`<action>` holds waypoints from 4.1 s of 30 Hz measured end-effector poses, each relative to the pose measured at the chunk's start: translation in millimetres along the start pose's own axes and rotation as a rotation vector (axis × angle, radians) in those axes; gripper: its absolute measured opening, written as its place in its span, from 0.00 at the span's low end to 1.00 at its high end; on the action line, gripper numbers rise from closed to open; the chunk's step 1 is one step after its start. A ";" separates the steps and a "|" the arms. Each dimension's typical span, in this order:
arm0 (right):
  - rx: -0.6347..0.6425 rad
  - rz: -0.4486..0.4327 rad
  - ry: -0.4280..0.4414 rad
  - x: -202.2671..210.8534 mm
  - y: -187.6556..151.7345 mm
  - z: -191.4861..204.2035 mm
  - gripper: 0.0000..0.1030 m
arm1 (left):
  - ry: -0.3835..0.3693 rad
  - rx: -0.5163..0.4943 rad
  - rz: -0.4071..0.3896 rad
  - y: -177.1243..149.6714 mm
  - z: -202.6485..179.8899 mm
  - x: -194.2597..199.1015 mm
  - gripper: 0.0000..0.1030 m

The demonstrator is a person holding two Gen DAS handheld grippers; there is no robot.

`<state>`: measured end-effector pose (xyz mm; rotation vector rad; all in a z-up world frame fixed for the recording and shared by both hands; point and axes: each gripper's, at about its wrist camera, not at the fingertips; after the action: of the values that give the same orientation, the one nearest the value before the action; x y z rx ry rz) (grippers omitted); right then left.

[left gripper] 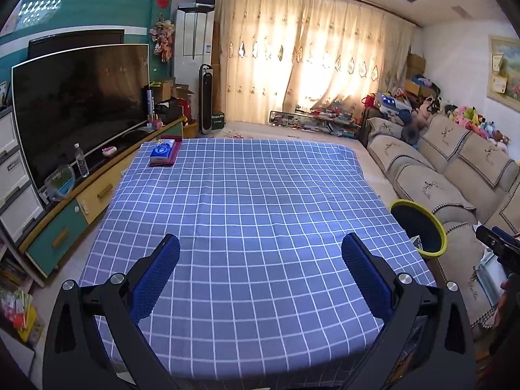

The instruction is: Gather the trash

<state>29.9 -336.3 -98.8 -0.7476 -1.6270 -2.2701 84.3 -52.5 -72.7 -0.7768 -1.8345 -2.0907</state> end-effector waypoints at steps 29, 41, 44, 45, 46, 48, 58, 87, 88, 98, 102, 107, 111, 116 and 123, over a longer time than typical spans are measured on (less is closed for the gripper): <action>0.042 -0.027 0.030 15.4 -7.7 17.6 0.93 | -0.027 -0.016 -0.019 -9.2 -9.8 24.6 0.95; 0.037 -0.024 0.030 14.3 -8.2 15.8 0.93 | -0.034 -0.016 -0.016 -9.9 -12.6 23.5 0.95; 0.036 -0.022 0.032 13.4 -8.4 15.6 0.93 | -0.037 -0.015 -0.010 -11.0 -12.6 21.1 0.95; 0.035 -0.022 0.033 13.4 -8.5 15.2 0.93 | -0.037 -0.016 -0.009 -10.3 -12.7 20.5 0.95; 0.035 -0.023 0.033 13.4 -8.6 15.1 0.93 | -0.037 -0.017 -0.008 -10.7 -13.5 20.4 0.95; 0.033 -0.024 0.033 13.4 -8.6 14.9 0.93 | -0.042 -0.017 -0.007 -11.1 -14.6 20.0 0.95; 0.029 -0.023 0.036 12.9 -8.0 13.5 0.93 | -0.045 -0.018 0.001 -11.3 -15.9 17.2 0.95; 0.024 -0.018 0.036 9.1 -11.0 14.2 0.93 | -0.053 -0.026 0.019 -13.4 -18.2 9.8 0.95; 0.024 -0.018 0.037 8.6 -11.6 14.0 0.93 | -0.053 -0.025 0.019 -13.8 -18.2 9.4 0.95; 0.021 -0.013 0.036 6.0 -14.3 14.8 0.93 | -0.067 -0.016 0.029 -16.0 -17.9 5.2 0.95; 0.021 -0.012 0.036 5.9 -14.4 14.9 0.93 | -0.074 -0.010 0.036 -17.7 -16.2 3.1 0.95; 0.018 -0.005 0.035 3.2 -16.7 14.0 0.93 | -0.077 -0.007 0.045 -18.3 -15.8 -1.2 0.95; 0.017 0.004 0.036 -0.8 -16.9 13.4 0.93 | -0.099 0.003 0.044 -19.5 -14.5 -7.0 0.95; 0.019 0.027 0.040 -13.6 -15.7 16.3 0.93 | -0.118 0.008 0.062 -14.4 -9.5 -23.6 0.95; 0.038 0.083 0.111 -61.9 9.3 34.5 0.93 | -0.045 -0.010 0.129 5.4 10.7 -83.4 0.95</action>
<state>95.1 -313.0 -116.2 -0.6544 -1.5555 -2.1761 158.4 -55.9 -112.8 -0.9262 -1.7482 -2.0183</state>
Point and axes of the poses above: each gripper's, at about its wrist camera, not at the fingertips, and x roughly against the way its jaws point, z to its left, y to its top, and after that the axes turned 10 degrees about -x, right-handed
